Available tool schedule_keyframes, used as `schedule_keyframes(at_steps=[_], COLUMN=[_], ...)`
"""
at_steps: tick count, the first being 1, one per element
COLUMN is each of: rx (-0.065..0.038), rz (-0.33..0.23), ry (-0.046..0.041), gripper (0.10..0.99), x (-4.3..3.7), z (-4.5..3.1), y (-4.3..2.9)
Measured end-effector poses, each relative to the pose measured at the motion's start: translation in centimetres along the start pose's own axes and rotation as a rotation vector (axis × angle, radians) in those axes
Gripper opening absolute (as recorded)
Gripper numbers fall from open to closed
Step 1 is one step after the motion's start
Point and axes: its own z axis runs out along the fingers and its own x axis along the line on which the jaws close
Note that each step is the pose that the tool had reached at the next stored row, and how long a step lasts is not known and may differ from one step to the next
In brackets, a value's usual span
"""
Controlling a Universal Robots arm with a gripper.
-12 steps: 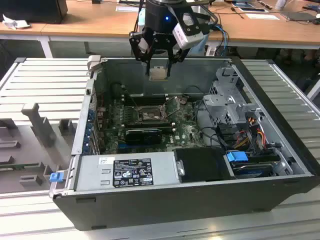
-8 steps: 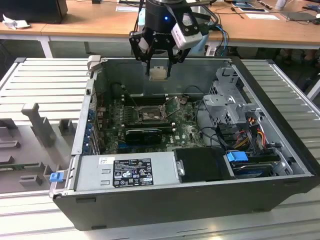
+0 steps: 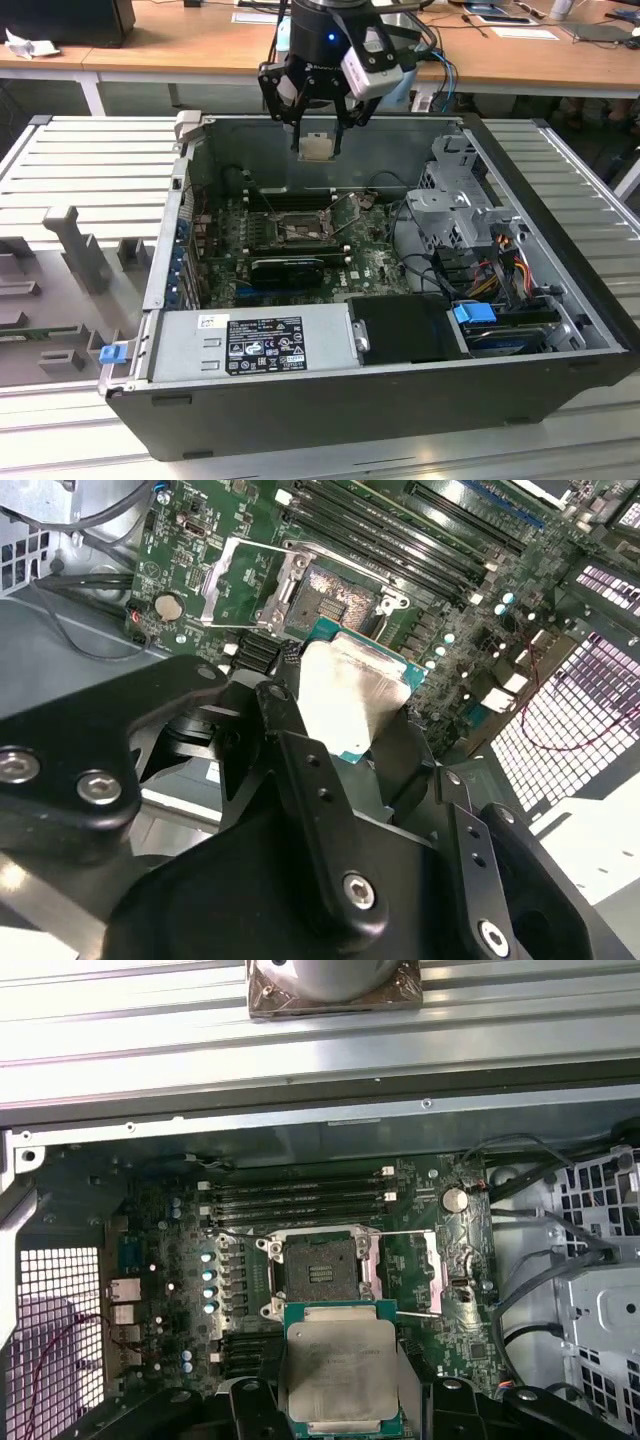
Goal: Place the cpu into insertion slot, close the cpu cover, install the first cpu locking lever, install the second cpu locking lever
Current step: 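Place the cpu into insertion slot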
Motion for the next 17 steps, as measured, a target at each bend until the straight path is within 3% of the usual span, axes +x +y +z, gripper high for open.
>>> schedule_keyframes(at_steps=[17], rx=[-0.002], rz=[0.096], ry=[-0.0081], gripper=[0.529], x=[0.01], z=[0.07], y=[0.02])
